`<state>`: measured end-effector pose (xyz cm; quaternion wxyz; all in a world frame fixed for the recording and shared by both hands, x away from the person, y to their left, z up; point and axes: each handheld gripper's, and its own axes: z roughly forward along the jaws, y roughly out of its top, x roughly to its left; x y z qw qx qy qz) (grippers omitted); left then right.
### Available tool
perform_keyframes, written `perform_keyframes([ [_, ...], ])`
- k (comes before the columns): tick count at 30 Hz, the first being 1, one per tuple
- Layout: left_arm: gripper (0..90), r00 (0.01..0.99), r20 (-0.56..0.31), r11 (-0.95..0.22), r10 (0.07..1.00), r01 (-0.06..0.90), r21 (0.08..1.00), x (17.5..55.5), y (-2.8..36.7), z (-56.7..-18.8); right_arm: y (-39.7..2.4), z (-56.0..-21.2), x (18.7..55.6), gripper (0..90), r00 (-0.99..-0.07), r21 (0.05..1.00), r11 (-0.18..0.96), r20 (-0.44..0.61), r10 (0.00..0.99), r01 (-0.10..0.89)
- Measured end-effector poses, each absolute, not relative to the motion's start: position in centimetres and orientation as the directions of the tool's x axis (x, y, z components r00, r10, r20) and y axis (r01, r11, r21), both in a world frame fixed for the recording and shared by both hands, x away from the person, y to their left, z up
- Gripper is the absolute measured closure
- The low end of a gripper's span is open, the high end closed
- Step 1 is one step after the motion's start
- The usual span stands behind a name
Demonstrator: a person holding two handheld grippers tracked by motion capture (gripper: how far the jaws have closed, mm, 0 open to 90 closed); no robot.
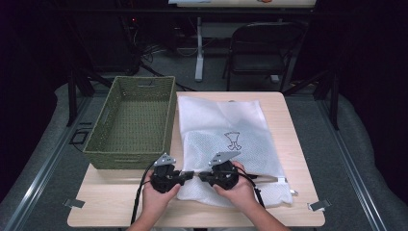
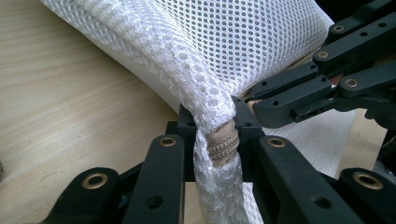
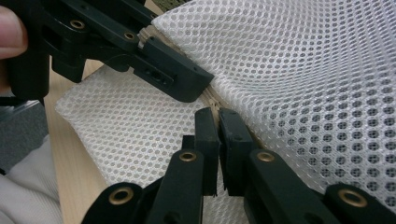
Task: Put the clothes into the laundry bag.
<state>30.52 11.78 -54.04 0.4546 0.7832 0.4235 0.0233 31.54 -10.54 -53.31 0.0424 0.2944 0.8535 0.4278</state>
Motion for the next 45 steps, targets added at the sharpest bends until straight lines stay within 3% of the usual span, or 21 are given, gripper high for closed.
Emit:
perform_keyframes([
  [20,80.7,0.641,-0.311,-0.243,0.702,0.626,0.741,30.3,11.5,-53.7,-10.7,-53.1,31.7,86.9,-0.803,0.749,0.431,0.221,0.553,0.504],
  [45,81.0,0.646,-0.332,-0.226,0.688,0.624,0.748,30.8,11.7,-52.8,-11.1,-52.1,32.3,86.9,-0.782,0.748,0.388,0.273,0.560,0.539],
])
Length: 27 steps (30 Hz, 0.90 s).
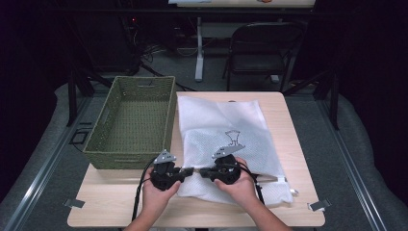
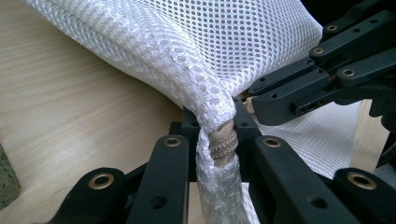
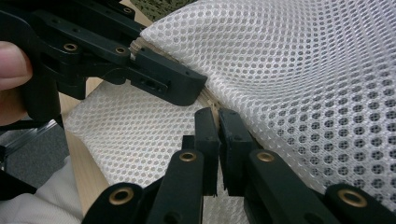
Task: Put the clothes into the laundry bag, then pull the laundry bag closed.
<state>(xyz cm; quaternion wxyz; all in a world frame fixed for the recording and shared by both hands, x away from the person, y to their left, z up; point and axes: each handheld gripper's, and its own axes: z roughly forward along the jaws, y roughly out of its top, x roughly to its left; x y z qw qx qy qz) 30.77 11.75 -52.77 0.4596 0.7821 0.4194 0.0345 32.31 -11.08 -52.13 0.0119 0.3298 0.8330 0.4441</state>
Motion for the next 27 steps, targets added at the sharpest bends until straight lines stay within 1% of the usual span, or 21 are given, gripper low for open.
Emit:
perform_keyframes([
  [11,80.9,0.641,-0.346,-0.211,0.685,0.629,0.748,30.72,11.83,-52.61,-11.24,-51.70,32.23,86.9,-0.775,0.746,0.378,0.284,0.565,0.549],
  [27,80.9,0.636,-0.344,-0.213,0.691,0.634,0.744,30.66,11.94,-52.25,-11.59,-51.30,32.31,87.0,-0.772,0.745,0.369,0.297,0.561,0.555],
])
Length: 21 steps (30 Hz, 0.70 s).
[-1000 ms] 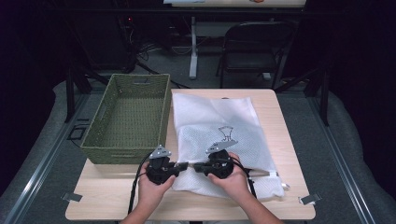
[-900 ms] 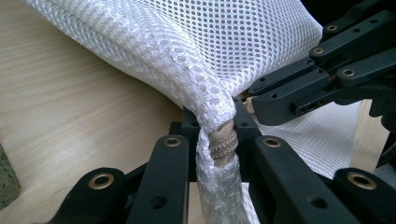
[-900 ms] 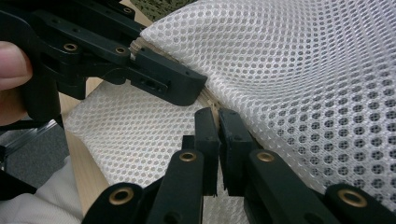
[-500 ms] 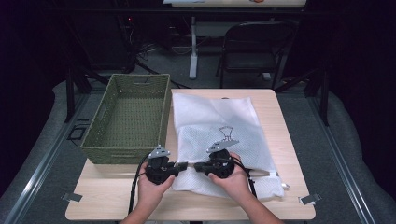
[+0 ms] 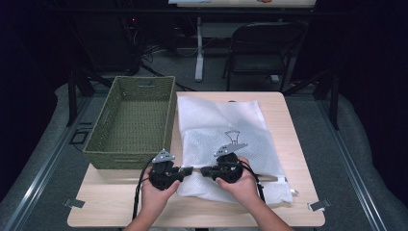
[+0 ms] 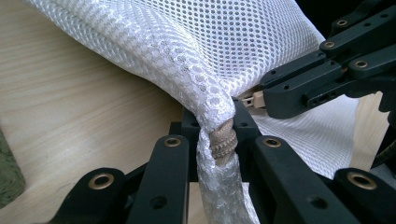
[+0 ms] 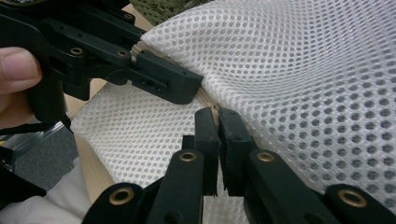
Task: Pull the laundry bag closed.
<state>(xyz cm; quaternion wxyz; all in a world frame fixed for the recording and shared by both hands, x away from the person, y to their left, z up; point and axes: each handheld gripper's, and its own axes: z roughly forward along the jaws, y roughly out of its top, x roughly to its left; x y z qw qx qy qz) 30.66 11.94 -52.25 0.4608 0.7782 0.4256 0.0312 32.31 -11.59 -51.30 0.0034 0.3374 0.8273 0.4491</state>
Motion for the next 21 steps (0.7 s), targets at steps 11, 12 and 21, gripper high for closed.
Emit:
perform_keyframes([
  [11,80.8,0.629,-0.340,-0.211,0.699,0.636,0.742,30.62,12.00,-52.18,-12.26,-51.04,32.21,87.0,-0.770,0.742,0.369,0.302,0.562,0.560],
  [12,80.9,0.629,-0.337,-0.213,0.701,0.635,0.743,30.59,12.01,-52.16,-12.33,-50.98,32.17,87.0,-0.767,0.741,0.364,0.309,0.562,0.565],
  [21,80.8,0.627,-0.345,-0.205,0.698,0.637,0.743,30.59,12.13,-52.19,-12.57,-50.72,31.95,87.1,-0.772,0.745,0.373,0.289,0.566,0.553],
])
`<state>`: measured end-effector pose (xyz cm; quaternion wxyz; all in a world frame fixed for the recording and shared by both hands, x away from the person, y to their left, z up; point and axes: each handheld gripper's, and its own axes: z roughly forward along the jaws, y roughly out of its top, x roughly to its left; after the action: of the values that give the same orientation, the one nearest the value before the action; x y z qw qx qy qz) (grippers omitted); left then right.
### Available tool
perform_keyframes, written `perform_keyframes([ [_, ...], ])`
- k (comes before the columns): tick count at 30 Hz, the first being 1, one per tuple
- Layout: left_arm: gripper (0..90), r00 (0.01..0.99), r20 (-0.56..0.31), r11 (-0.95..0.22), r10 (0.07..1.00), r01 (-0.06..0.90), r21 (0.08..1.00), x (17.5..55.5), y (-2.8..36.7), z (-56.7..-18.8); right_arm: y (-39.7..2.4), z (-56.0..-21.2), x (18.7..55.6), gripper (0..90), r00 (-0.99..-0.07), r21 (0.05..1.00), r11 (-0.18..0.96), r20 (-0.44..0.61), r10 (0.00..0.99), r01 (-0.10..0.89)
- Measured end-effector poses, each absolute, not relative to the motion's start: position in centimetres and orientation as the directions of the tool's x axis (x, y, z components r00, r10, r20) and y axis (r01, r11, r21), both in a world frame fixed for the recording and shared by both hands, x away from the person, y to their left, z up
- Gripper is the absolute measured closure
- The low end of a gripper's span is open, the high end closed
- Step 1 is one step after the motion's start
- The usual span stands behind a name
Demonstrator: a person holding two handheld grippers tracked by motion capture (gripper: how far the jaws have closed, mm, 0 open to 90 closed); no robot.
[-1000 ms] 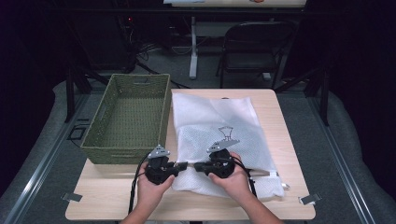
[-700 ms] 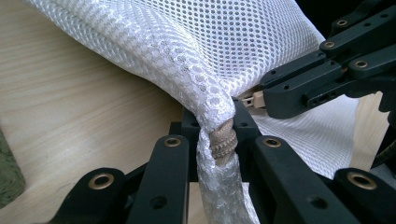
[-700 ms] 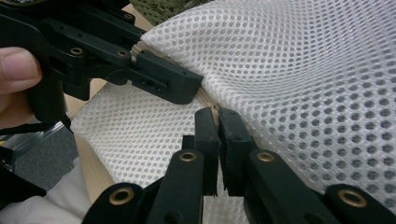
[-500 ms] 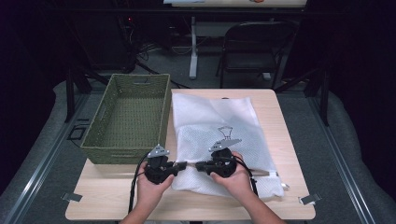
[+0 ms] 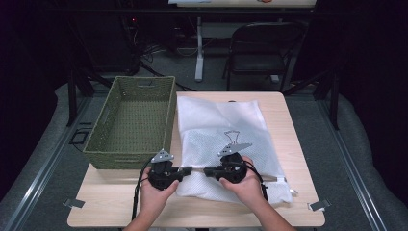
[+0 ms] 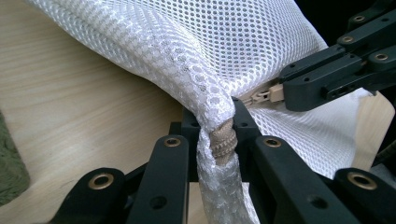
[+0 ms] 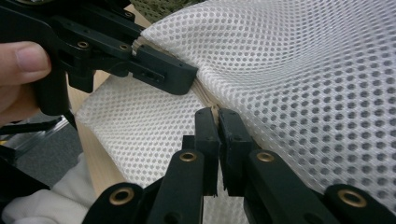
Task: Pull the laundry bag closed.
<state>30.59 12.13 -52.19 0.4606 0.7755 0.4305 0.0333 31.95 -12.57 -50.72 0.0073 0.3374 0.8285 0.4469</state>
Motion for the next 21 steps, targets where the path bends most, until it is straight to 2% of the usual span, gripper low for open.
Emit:
perform_keyframes([
  [21,80.8,0.619,-0.330,-0.209,0.712,0.636,0.743,30.6,12.4,-52.4,-13.7,-50.6,31.4,87.1,-0.758,0.745,0.356,0.295,0.582,0.564],
])
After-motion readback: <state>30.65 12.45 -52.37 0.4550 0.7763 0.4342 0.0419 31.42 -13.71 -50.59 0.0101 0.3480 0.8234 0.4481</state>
